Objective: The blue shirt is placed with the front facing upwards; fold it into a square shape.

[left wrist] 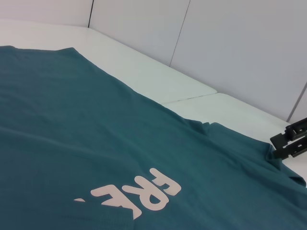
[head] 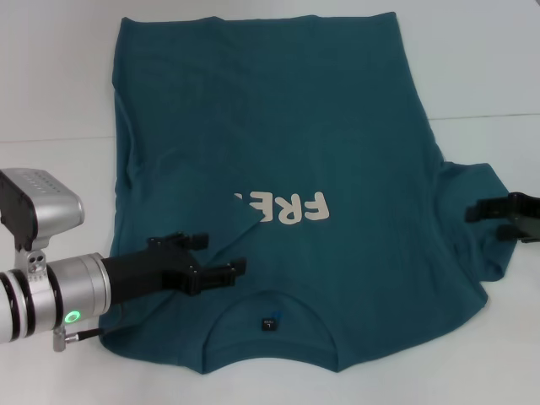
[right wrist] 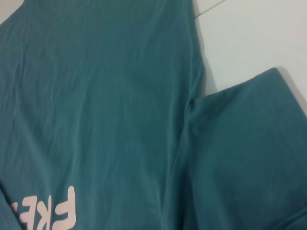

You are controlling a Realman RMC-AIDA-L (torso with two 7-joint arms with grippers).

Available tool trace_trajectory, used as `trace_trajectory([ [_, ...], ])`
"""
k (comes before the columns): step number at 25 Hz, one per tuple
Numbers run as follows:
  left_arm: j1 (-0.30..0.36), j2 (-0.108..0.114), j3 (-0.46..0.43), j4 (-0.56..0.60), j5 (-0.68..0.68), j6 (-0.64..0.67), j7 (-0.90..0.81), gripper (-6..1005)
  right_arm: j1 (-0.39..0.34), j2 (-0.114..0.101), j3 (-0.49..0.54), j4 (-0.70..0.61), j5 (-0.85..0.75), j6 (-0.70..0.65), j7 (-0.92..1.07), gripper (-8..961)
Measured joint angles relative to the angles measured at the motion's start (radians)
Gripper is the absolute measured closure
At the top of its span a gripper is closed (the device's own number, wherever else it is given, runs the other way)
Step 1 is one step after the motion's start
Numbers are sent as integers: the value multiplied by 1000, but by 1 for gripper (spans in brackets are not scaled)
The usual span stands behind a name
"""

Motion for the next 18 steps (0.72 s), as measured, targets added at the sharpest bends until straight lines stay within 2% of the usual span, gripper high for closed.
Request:
trace_trajectory([
  [9, -2, 0, 2, 0, 0, 0, 0, 124, -3, -53, -1, -3, -11, -72, 10, 185],
  [18, -3, 0, 7, 10, 0, -13, 2, 124, 32, -76, -5, -3, -115, -115, 50, 178],
])
